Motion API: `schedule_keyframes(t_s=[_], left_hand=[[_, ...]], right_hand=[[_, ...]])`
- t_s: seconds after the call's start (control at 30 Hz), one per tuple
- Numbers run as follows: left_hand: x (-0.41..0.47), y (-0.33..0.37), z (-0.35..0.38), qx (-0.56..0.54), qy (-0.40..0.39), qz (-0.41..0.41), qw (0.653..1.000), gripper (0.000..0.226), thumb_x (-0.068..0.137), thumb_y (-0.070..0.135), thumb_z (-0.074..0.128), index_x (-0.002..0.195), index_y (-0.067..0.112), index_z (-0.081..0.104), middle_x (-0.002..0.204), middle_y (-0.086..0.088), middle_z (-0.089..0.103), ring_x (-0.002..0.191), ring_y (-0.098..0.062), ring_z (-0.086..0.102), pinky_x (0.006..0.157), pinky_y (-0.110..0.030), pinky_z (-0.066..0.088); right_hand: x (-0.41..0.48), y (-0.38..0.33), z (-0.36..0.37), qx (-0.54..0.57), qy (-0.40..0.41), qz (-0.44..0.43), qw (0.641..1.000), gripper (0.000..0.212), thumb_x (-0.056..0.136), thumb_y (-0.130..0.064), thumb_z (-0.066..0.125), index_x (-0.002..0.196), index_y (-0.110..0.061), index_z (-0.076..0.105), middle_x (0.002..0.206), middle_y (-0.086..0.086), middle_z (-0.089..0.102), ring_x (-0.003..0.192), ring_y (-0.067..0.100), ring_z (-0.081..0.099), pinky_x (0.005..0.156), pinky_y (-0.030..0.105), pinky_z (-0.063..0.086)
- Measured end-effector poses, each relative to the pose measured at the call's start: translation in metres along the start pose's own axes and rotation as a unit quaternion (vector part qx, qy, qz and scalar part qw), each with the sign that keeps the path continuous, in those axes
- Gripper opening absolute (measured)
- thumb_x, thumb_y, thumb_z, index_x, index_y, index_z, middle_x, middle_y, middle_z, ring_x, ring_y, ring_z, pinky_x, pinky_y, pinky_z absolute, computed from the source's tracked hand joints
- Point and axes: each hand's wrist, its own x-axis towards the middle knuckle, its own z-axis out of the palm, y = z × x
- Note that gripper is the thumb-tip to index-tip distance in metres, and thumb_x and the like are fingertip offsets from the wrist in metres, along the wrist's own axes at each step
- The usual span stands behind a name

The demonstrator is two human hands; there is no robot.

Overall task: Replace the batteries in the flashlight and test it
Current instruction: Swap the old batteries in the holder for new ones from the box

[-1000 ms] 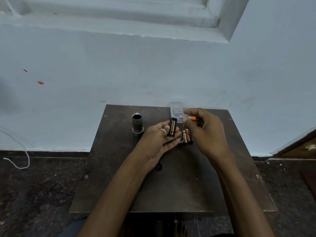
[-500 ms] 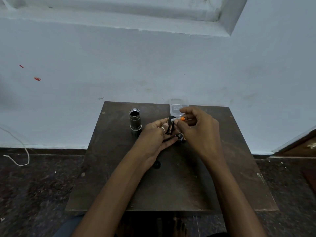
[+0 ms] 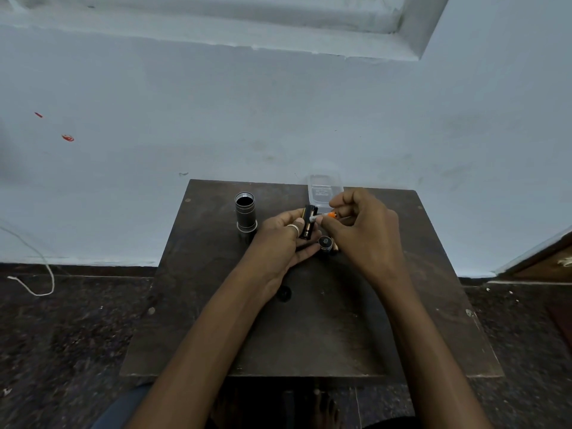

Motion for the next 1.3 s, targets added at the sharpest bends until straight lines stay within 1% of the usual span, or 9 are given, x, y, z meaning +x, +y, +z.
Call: schedule_keyframes(t_s=[0.13,0.4,0.57,0.7,0.8,0.87,0.93,1.07,1.3], left_hand=[[0.000,-0.001,-0.001,0.020,0.000,0.006,1.000,0.031,0.105,0.006,0.037,0.124,0.010,0.062,0.110,-0.010,0.068,0.100,-0.019,0.065,0.082,-0.028,0.060],[0.000,0.000,-0.003,-0.004,-0.017,0.006,1.000,0.031,0.105,0.006,0.037,0.105,0.014,0.067,0.109,-0.011,0.067,0.098,-0.019,0.065,0.078,-0.026,0.061],[0.003,0.000,-0.006,-0.031,-0.044,0.010,0.998,0.031,0.104,0.004,0.038,0.110,0.013,0.067,0.101,-0.005,0.077,0.093,-0.013,0.072,0.080,-0.028,0.060],[0.004,0.000,-0.008,-0.029,-0.035,0.013,0.999,0.031,0.104,0.005,0.037,0.109,0.014,0.067,0.090,0.000,0.076,0.082,-0.009,0.073,0.075,-0.026,0.061],[0.004,0.001,-0.009,-0.029,-0.014,0.011,0.999,0.030,0.104,0.006,0.039,0.102,0.016,0.067,0.097,-0.010,0.068,0.084,-0.012,0.069,0.071,-0.026,0.061],[0.004,0.002,-0.009,-0.032,-0.011,0.013,0.999,0.030,0.104,0.006,0.039,0.100,0.016,0.067,0.096,-0.011,0.067,0.084,-0.014,0.068,0.073,-0.027,0.062],[0.004,0.002,-0.007,-0.029,-0.009,0.012,0.999,0.027,0.104,0.008,0.042,0.099,0.016,0.068,0.097,-0.011,0.069,0.088,-0.014,0.069,0.077,-0.028,0.061],[0.005,0.001,-0.004,-0.025,-0.004,0.027,0.999,0.019,0.097,0.014,0.060,0.114,0.009,0.068,0.092,-0.006,0.072,0.082,-0.007,0.070,0.084,-0.030,0.060],[0.001,0.001,-0.003,-0.010,-0.009,0.063,0.998,0.026,0.098,0.008,0.057,0.123,0.004,0.065,0.100,-0.015,0.072,0.086,-0.011,0.069,0.087,-0.031,0.059]], right_hand=[[0.000,0.000,0.003,-0.006,-0.016,0.007,1.000,0.028,0.078,-0.021,0.081,0.098,-0.027,0.062,0.076,-0.013,0.069,0.072,-0.004,0.067,0.063,0.010,0.048],[0.001,0.000,0.010,0.038,0.020,-0.017,0.999,0.023,0.080,-0.016,0.083,0.092,-0.023,0.065,0.075,-0.014,0.069,0.071,0.002,0.067,0.063,0.006,0.047],[-0.002,-0.001,0.016,-0.007,-0.005,-0.060,0.998,0.021,0.082,-0.022,0.080,0.102,-0.022,0.072,0.090,-0.011,0.073,0.079,0.002,0.068,0.072,0.016,0.050],[-0.004,0.000,0.012,-0.026,-0.049,-0.080,0.995,0.034,0.083,-0.020,0.075,0.117,-0.024,0.068,0.105,-0.015,0.069,0.091,-0.001,0.063,0.078,0.001,0.041],[-0.005,0.003,0.009,-0.037,-0.107,-0.083,0.990,0.055,0.080,-0.017,0.077,0.132,-0.023,0.060,0.121,-0.014,0.064,0.107,-0.001,0.058,0.085,0.011,0.045],[-0.004,0.004,0.010,-0.036,-0.126,-0.089,0.987,0.063,0.077,-0.017,0.082,0.135,-0.023,0.057,0.123,-0.016,0.062,0.111,0.000,0.057,0.084,0.009,0.043],[-0.004,0.004,0.012,-0.038,-0.112,-0.099,0.988,0.062,0.077,-0.014,0.083,0.132,-0.024,0.058,0.119,-0.016,0.063,0.109,-0.001,0.057,0.079,-0.001,0.037],[-0.003,0.005,0.012,-0.036,-0.075,-0.120,0.989,0.055,0.079,-0.011,0.080,0.130,-0.022,0.061,0.118,-0.008,0.069,0.102,-0.001,0.058,0.074,-0.005,0.036],[-0.004,0.006,0.013,-0.054,-0.056,-0.180,0.981,0.055,0.078,-0.003,0.080,0.130,-0.010,0.066,0.125,0.004,0.068,0.108,0.002,0.053,0.091,-0.006,0.030]])
